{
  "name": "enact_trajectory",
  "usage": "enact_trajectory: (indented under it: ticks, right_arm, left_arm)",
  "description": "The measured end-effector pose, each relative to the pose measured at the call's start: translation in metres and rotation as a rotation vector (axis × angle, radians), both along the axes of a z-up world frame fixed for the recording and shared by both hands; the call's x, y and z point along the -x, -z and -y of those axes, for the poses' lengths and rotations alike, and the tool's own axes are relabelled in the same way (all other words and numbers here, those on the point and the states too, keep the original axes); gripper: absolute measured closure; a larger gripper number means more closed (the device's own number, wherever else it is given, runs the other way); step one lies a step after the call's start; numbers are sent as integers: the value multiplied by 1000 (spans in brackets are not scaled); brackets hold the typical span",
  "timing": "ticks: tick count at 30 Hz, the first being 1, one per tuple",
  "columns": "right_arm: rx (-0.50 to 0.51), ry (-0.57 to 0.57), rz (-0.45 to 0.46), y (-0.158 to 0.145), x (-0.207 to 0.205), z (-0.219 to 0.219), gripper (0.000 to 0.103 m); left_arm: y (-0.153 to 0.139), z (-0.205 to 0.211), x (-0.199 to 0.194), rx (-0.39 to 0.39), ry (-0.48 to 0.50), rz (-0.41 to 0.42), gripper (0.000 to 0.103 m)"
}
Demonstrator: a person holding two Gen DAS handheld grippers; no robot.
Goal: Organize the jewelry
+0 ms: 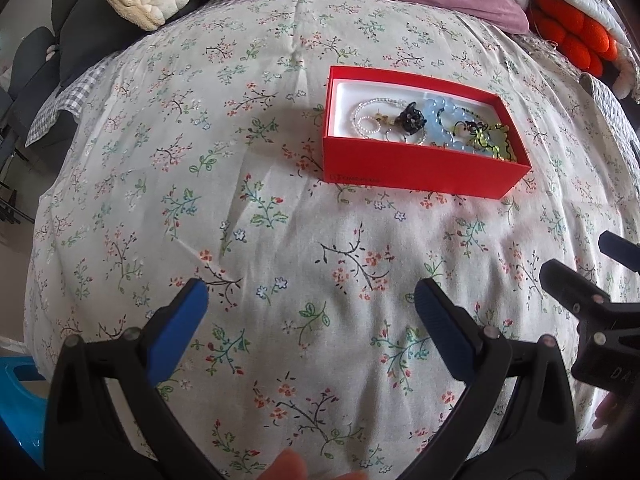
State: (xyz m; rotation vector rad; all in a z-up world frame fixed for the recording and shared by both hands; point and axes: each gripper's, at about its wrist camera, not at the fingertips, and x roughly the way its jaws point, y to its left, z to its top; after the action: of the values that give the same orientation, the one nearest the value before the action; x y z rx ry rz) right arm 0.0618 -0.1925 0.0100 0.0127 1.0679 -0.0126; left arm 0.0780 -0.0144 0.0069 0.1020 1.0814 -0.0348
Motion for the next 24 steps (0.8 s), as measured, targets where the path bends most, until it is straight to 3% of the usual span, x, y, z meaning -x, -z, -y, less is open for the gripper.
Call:
enact_trajectory:
  ticks: [24]
  right_arm:
    - [-1, -2, -14, 4, -2, 1, 0]
  left_arm:
    - [-5, -3, 0, -3, 6, 16, 1]
